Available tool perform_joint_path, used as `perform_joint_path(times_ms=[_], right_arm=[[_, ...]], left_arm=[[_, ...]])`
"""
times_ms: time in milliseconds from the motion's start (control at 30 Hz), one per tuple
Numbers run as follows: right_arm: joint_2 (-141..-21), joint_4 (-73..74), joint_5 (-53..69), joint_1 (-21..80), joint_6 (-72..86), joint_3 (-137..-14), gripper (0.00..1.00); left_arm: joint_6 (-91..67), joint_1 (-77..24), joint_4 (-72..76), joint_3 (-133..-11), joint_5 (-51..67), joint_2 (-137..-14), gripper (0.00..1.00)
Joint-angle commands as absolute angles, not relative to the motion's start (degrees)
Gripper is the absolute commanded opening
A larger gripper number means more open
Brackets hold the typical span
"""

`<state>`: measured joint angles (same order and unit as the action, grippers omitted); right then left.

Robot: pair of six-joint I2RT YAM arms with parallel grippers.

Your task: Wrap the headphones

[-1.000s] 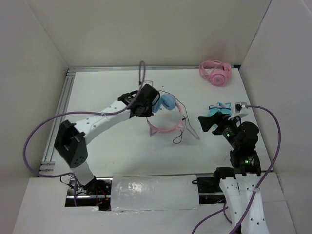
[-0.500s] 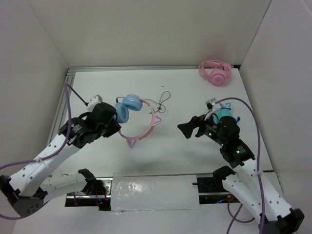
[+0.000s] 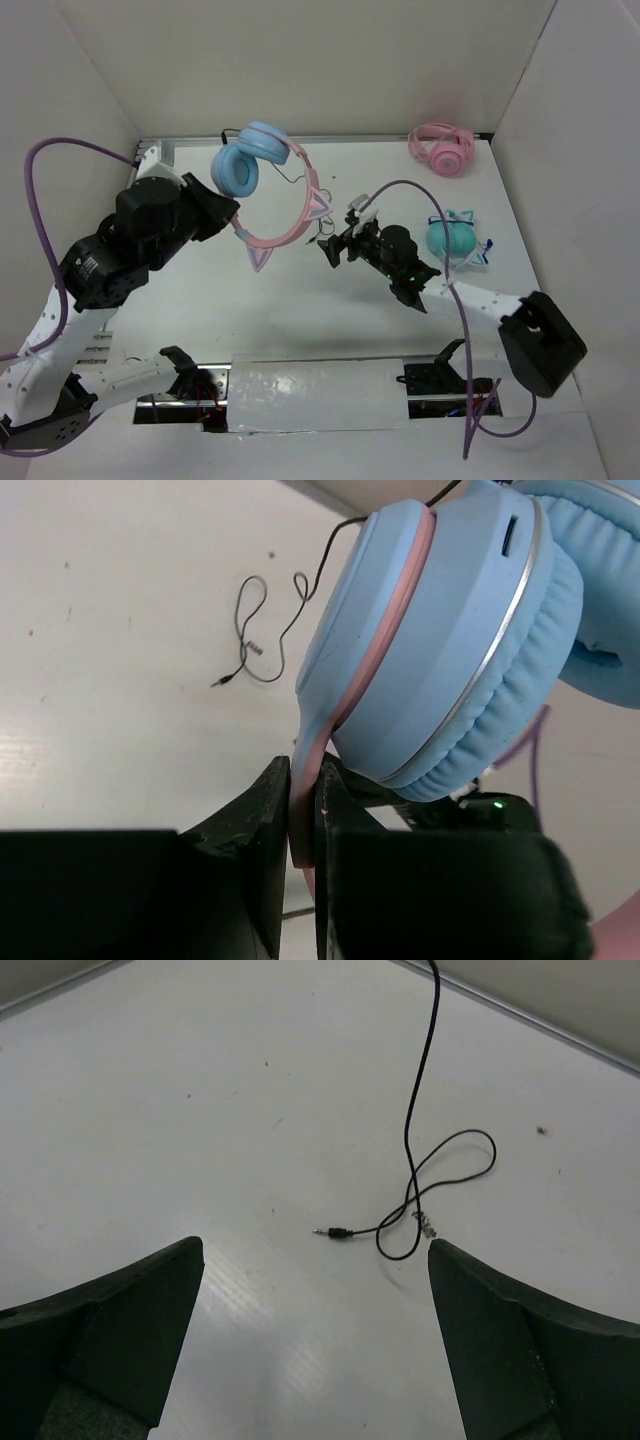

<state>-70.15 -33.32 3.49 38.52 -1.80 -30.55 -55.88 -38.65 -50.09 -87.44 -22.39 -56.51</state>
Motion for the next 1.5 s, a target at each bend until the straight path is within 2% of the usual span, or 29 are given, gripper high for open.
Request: perform_joint_path(times_ms=[0, 200, 300, 533, 633, 833, 967, 1067, 1200, 1300, 1467], right_arm=[[-77.24, -47.64, 3.61, 38.94, -9.48, -35.84, 1.0], [-88.07, -48.52, -4.13, 38.14, -11.6, -43.68, 1.0], [-92.1, -46.6, -0.36, 36.39, -10.2, -47.62, 1.0], [-100.63, -35.17, 16.85, 36.39, -5.98, -59.13, 0.98], [-102.57, -30.06, 18.46, 36.91, -4.31, -63.1, 0.96], [-95.11, -35.68, 16.96, 36.65, 2.0, -54.6, 1.0], [-84.5, -35.33, 15.92, 39.54, 3.95, -45.73, 1.0], [-78.08, -34.98, 15.91, 44.37, 4.49, -40.53, 1.0], [-73.13, -41.47, 9.07, 53.85, 4.39, -33.94, 1.0], [-76.27, -48.68, 5.38, 57.03, 3.25, -32.78, 1.0], [-90.68, -54.91, -3.22, 55.9, 3.25, -42.79, 1.0]], left_arm=[[-50.81, -38.32, -40.53, -93.07, -20.84, -57.39, 0.0], [-46.93, -38.32, -36.03, -97.02, -16.44, -58.44, 0.0], [-46.58, -38.32, -35.43, -99.48, -16.52, -58.71, 0.0], [-43.86, -38.32, -33.49, -106.78, -16.35, -59.76, 0.0], [-42.81, -38.41, -31.47, -107.58, -16.96, -60.12, 0.0], [-40.96, -38.32, -32.87, -111.62, -20.65, -61.96, 0.0], [-40.34, -38.32, -31.56, -110.39, -22.94, -61.18, 0.0], [-39.81, -38.41, -30.5, -109.25, -24.43, -60.38, 0.0], [-39.2, -38.41, -30.15, -108.38, -23.56, -59.51, 0.0], [-39.46, -38.58, -29.53, -107.49, -21.72, -58.8, 0.0], [-39.2, -38.5, -30.23, -108.1, -18.73, -59.06, 0.0]])
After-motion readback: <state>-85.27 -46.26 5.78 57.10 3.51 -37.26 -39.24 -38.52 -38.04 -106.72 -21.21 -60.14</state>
